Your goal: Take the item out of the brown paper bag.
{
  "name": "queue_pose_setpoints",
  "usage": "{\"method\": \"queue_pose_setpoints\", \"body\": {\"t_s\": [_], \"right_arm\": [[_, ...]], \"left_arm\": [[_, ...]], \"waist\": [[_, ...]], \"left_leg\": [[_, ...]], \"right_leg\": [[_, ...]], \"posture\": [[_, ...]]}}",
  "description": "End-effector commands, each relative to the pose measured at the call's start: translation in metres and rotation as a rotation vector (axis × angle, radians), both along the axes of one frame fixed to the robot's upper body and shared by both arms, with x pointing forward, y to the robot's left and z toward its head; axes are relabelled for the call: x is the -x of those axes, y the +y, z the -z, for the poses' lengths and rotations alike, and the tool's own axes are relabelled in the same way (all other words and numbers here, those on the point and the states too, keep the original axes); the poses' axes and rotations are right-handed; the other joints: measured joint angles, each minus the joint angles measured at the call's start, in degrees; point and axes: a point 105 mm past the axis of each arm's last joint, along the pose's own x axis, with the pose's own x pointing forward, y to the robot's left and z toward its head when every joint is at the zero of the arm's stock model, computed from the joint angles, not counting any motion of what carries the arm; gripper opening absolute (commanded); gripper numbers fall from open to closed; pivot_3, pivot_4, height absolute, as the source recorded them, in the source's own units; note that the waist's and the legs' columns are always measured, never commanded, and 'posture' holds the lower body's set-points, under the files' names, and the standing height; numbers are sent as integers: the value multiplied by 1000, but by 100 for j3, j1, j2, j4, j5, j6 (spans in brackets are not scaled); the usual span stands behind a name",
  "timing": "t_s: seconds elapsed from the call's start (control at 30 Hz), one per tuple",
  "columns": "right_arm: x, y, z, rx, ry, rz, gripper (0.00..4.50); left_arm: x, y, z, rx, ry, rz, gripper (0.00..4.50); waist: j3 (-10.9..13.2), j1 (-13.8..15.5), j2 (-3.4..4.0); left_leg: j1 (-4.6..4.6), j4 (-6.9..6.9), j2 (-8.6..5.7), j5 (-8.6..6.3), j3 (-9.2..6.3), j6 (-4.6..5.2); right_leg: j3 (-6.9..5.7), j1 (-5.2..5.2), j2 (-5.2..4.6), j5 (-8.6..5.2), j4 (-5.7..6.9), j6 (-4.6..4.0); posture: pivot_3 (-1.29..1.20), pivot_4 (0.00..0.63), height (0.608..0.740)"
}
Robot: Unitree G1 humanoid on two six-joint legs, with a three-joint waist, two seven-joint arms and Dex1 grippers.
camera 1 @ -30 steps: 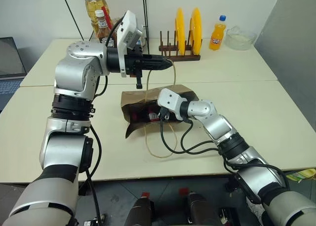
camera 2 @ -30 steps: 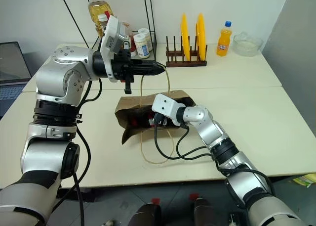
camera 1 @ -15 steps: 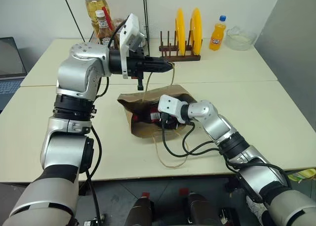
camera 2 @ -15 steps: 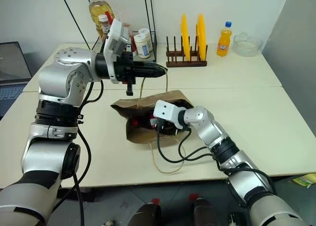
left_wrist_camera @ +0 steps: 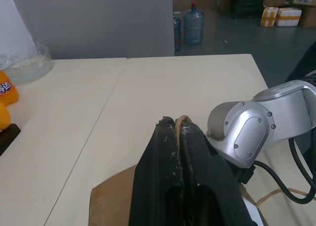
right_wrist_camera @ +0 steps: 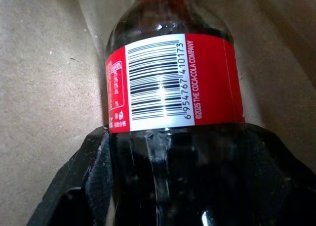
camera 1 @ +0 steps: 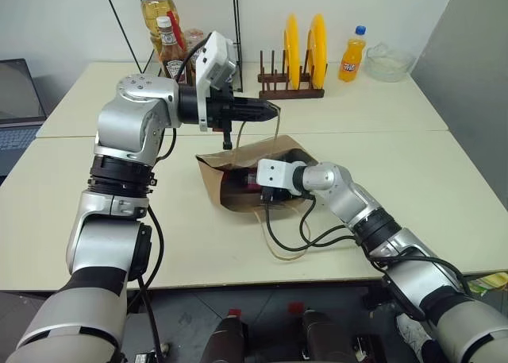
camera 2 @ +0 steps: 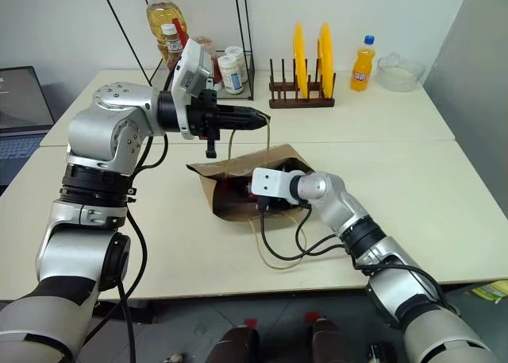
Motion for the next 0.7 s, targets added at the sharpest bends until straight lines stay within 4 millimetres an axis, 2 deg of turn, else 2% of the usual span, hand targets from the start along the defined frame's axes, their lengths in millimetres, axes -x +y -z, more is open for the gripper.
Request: {"method": "queue_pose_setpoints", "body": {"t_s": [0.03,0.23,0.47,0.7], "right_arm": [[1,-14,-6,-30,16,36,3174],[28,-12,-42,-146,-15,-54,3174],[48,-40,-64,-196,-58,-57,3174],[85,-58,-102,-424,-16,-171,3174]], "left_arm": [[-1,0,-13,10,-97,-30,0],[-33,10,-9,6,-158,-219,0],[-50,17,-4,-20,-190,-311,0],[-62,24,1,-61,-204,-368,0]], "waist": [[0,6,0],[1,11,1],[3,5,1],[3,2,0]], "left_leg": [[-1,0,0,0,-1,0],[-4,-4,-2,0,0,0],[-8,-6,-2,-4,4,7],[-9,-7,-1,-12,5,20]], "right_leg": [[0,0,0,0,-1,0],[1,-5,-3,0,-4,0],[1,-8,-3,0,-9,0],[0,-8,-3,0,-9,0]], "posture": [[0,150,740],[0,150,740],[0,150,740],[0,150,740]]}}
